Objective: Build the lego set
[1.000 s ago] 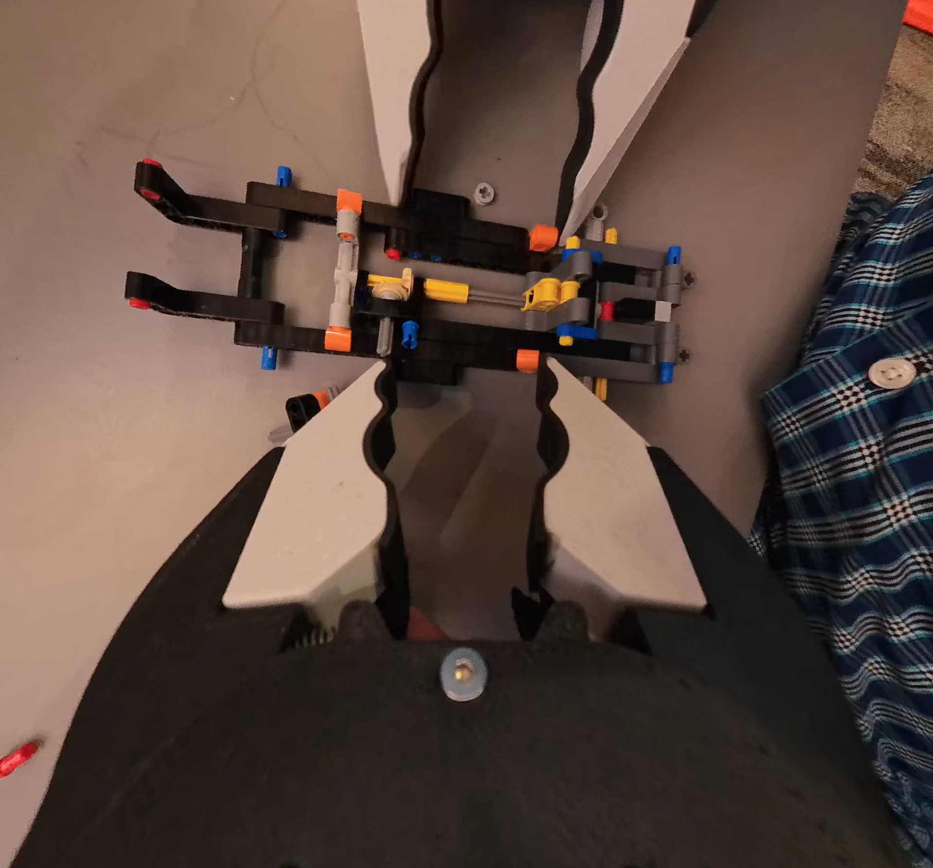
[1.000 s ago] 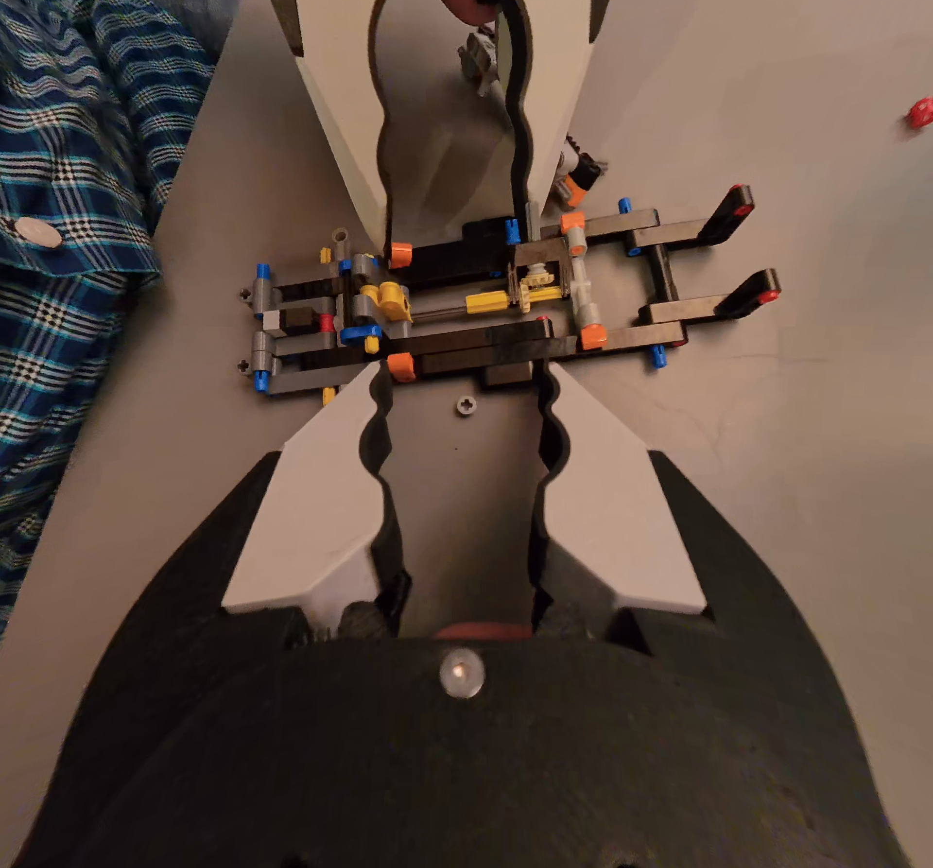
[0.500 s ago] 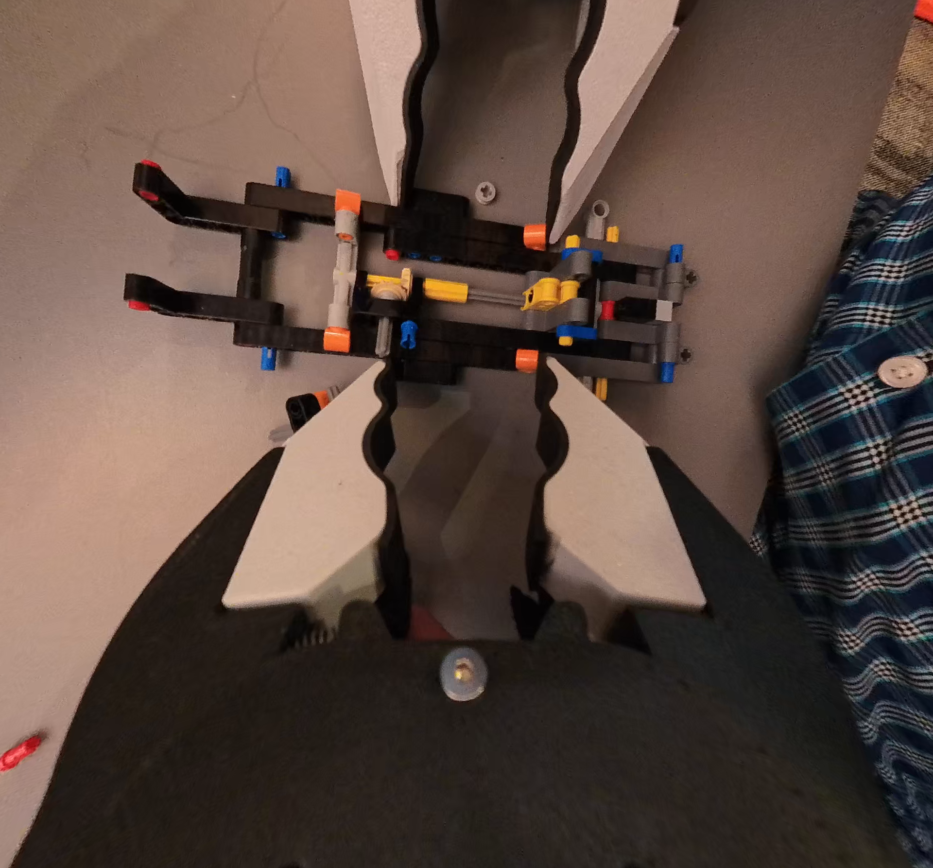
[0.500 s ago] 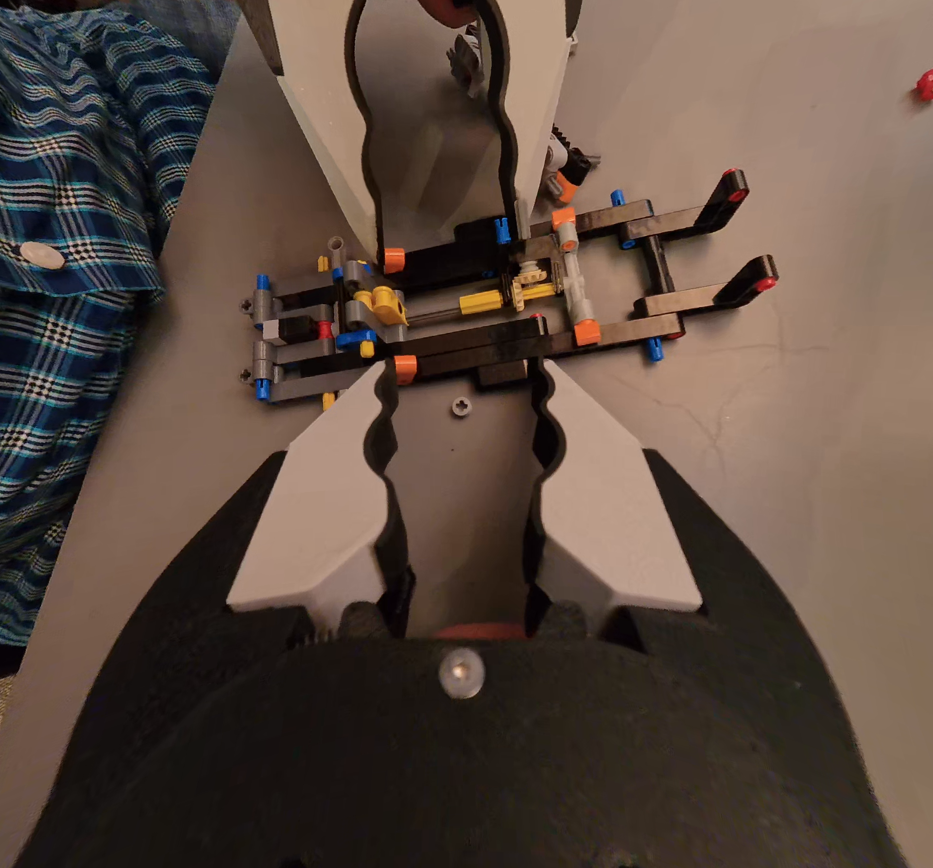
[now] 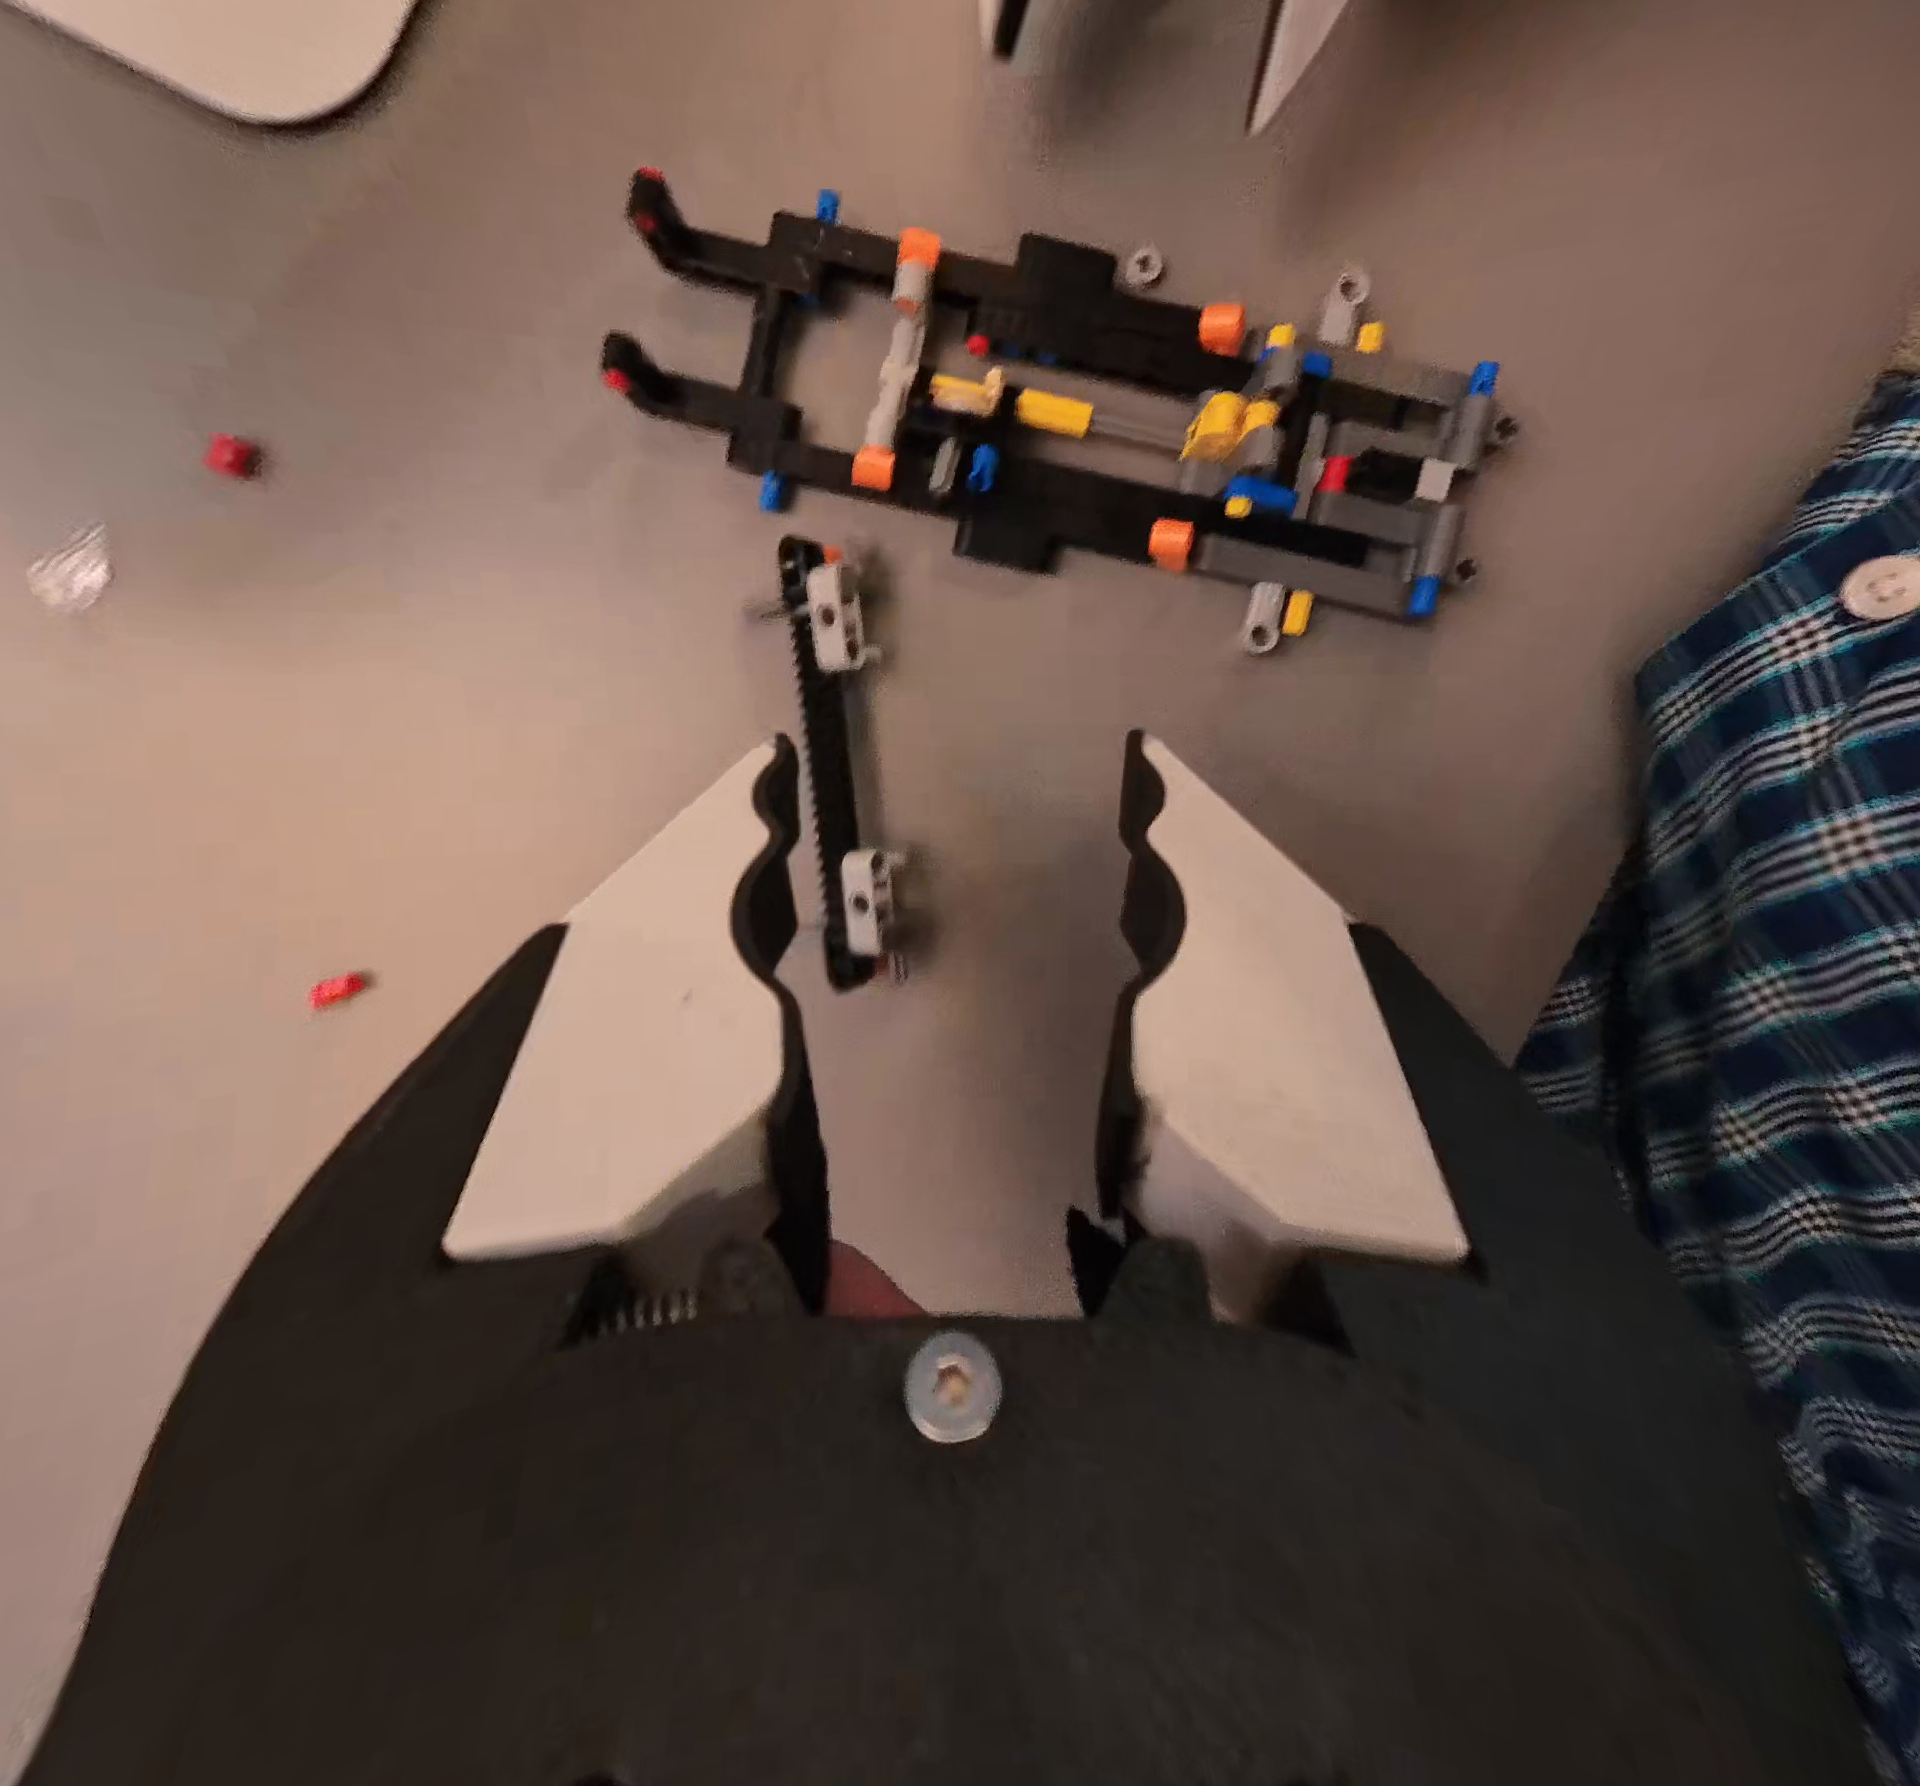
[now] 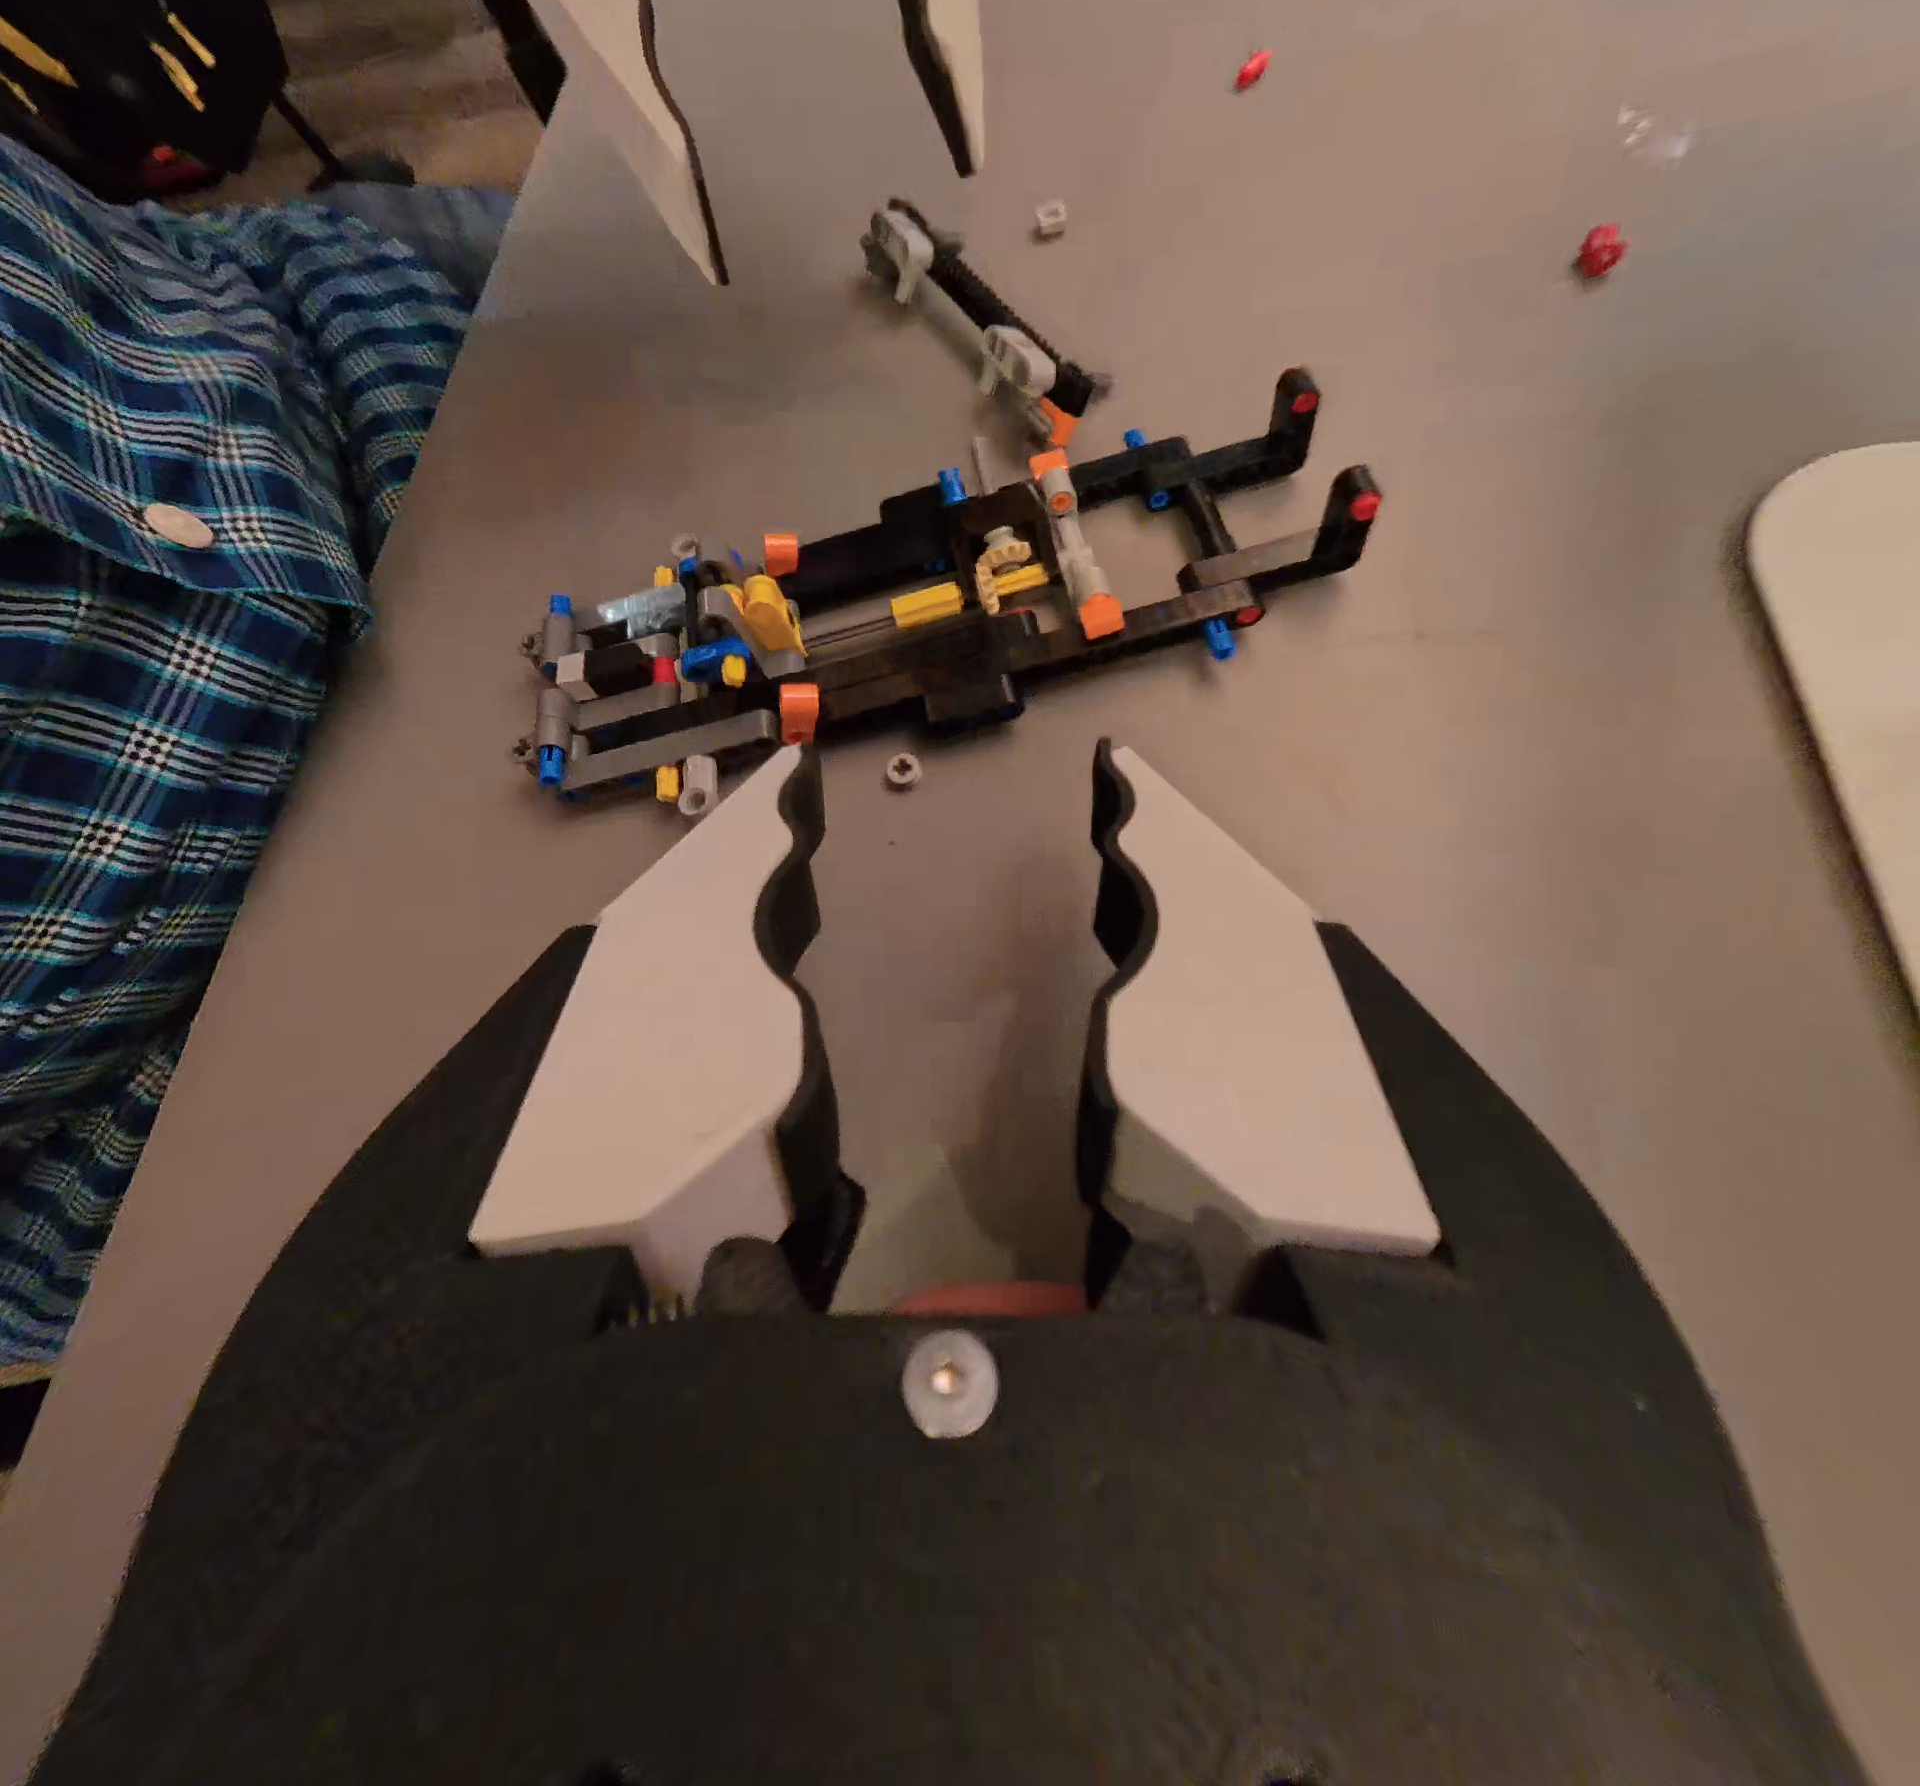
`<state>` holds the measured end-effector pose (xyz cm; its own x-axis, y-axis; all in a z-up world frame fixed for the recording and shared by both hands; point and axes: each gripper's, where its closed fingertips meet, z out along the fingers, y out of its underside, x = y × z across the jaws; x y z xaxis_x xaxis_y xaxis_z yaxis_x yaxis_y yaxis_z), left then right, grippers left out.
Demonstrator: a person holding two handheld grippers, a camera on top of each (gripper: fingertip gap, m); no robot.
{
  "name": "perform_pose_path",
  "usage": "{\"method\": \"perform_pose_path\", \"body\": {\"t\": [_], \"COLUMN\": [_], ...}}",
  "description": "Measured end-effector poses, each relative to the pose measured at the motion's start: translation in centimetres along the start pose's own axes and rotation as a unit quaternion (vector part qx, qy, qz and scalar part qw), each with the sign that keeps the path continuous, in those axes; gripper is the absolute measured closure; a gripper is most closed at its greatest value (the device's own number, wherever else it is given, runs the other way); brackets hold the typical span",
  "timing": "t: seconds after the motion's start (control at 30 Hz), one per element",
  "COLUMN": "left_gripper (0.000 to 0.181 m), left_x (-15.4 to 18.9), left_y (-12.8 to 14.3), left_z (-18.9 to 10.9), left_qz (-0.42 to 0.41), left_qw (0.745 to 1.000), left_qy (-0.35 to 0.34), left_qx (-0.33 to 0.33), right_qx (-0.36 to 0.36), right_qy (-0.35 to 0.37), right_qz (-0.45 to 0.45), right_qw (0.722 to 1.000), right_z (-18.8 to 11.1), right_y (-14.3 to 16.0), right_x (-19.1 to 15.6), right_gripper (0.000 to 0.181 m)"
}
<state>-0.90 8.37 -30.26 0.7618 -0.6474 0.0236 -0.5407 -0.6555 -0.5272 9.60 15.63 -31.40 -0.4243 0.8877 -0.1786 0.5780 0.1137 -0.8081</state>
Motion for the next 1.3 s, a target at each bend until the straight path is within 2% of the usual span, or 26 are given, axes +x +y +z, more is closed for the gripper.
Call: {"method": "perform_pose_path", "body": {"t": [0.23, 0.4, 0.57, 0.9, 1.07, 1.3], "left_gripper": [0.12, 0.122, 0.132, 0.164, 0.168, 0.173], "left_x": [-1.0, -1.7, -2.2, -2.5, -2.5, -2.7], "left_y": [3.4, 5.1, 4.7, 4.8, 4.7, 3.9], "left_z": [-1.5, -1.2, -0.7, 0.9, 0.8, -0.2], "left_qz": [-0.03, -0.034, -0.004, 0.028, 0.048, 0.105], "left_qw": [0.997, 0.993, 0.989, 0.988, 0.983, 0.963], "left_qy": [-0.072, -0.114, -0.151, -0.151, -0.174, -0.249], "left_qx": [-0.009, -0.012, -0.005, -0.024, -0.016, -0.002], "right_qx": [0.027, 0.033, 0.031, 0.033, 0.031, 0.035], "right_qy": [0.029, 0.042, 0.048, 0.053, 0.054, 0.056], "right_qz": [0.0, -0.006, -0.009, -0.013, -0.013, -0.02], "right_qw": [0.999, 0.999, 0.998, 0.998, 0.998, 0.998], "right_z": [-1.0, -1.1, -1.0, -1.1, -1.0, -0.9], "right_y": [-0.8, -1.1, -1.0, -1.1, -1.1, -1.4], "right_x": [1.0, 1.3, 1.4, 1.5, 1.6, 1.4], "right_gripper": [0.133, 0.134, 0.134, 0.135, 0.135, 0.135]}}
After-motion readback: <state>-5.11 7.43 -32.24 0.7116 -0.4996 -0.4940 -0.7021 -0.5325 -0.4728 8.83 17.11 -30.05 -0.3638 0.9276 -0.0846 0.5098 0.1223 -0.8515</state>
